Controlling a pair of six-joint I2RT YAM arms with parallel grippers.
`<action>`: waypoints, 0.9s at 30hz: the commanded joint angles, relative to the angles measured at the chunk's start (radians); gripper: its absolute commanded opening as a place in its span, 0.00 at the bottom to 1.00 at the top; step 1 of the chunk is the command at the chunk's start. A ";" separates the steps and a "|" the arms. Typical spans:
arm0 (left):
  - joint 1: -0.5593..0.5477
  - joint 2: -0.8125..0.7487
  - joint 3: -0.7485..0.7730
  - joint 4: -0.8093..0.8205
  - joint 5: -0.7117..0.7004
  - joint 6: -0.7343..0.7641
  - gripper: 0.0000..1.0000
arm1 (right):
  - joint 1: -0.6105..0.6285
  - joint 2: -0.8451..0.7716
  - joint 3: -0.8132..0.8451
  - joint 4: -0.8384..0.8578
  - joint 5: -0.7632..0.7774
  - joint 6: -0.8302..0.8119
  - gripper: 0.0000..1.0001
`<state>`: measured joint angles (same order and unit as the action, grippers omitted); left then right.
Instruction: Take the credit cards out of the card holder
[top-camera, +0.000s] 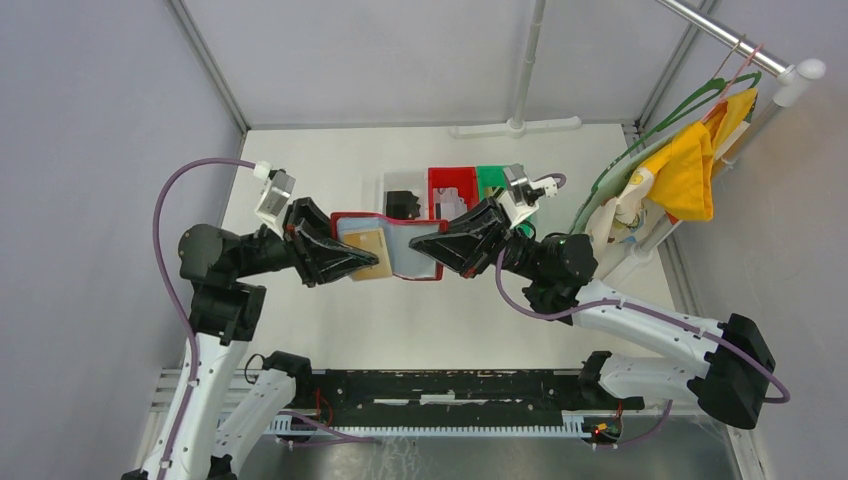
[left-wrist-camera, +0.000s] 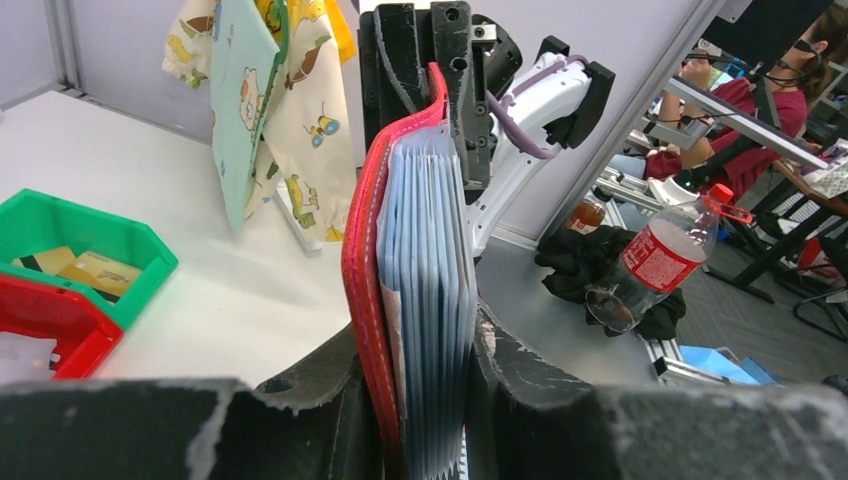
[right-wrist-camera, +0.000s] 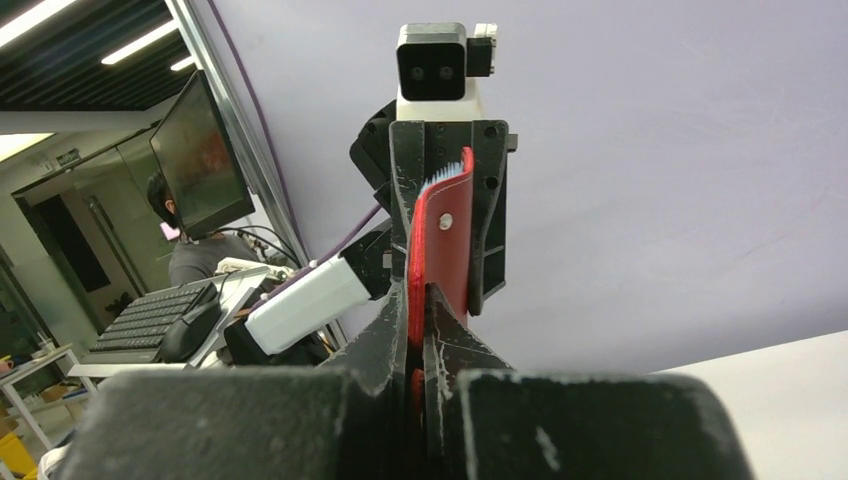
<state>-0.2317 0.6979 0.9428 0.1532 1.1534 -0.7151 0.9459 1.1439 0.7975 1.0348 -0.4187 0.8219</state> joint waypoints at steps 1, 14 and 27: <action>-0.003 -0.024 0.092 -0.123 -0.004 0.136 0.17 | 0.001 -0.024 0.028 0.067 0.047 -0.018 0.00; -0.003 0.081 0.281 -0.651 -0.051 0.523 0.09 | -0.018 -0.080 0.115 -0.383 0.041 -0.226 0.71; -0.004 0.100 0.339 -0.720 -0.043 0.553 0.07 | -0.018 -0.005 0.191 -0.509 -0.144 -0.284 0.64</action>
<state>-0.2317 0.7853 1.2060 -0.5648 1.1004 -0.2127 0.9298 1.1194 0.9348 0.5285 -0.4908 0.5488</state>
